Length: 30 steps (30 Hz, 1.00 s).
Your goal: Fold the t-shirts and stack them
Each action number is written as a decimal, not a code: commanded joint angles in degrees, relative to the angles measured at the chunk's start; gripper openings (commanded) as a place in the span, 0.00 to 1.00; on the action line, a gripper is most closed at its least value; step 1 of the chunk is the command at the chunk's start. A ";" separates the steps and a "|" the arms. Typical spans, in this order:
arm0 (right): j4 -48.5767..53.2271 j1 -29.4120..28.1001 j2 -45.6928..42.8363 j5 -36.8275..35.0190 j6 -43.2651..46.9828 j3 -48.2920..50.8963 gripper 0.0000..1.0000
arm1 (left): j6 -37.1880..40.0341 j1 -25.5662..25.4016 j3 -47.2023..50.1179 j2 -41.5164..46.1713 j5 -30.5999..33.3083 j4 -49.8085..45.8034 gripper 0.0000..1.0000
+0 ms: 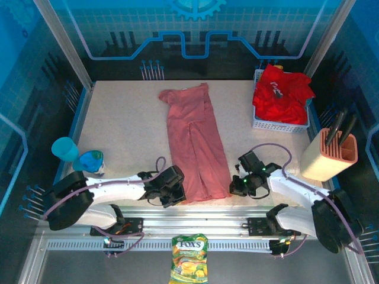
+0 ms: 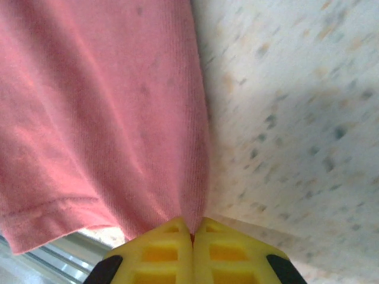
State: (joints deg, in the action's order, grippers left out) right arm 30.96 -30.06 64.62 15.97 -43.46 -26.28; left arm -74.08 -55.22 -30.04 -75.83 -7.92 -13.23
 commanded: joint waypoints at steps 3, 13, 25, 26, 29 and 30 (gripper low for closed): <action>3.22 -8.29 -4.94 -4.31 -12.60 1.91 0.00 | 3.38 1.59 1.56 7.84 0.20 -11.60 0.00; 10.86 -13.83 -4.88 -11.35 -14.59 -5.93 0.00 | 8.08 6.46 0.52 16.79 -3.15 -19.29 0.00; 12.76 -11.26 4.51 -11.90 -7.01 -20.07 0.00 | 15.81 13.90 -9.43 12.21 -5.66 -20.16 0.00; 12.99 -10.46 5.31 -11.54 -6.17 -21.29 0.00 | 16.95 14.82 -10.86 11.57 -5.63 -20.90 0.00; 13.79 -7.39 8.08 -10.50 -2.82 -25.66 0.00 | 20.73 18.32 -15.00 9.14 -6.22 -22.07 0.00; 13.78 -6.01 9.33 -9.77 -1.50 -27.22 0.00 | 22.05 19.84 -16.29 8.00 -6.60 -22.36 0.00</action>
State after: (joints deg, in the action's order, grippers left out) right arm 42.83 -38.70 71.92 5.15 -49.65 -49.63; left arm -57.69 -37.95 -42.83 -66.04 -12.71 -32.99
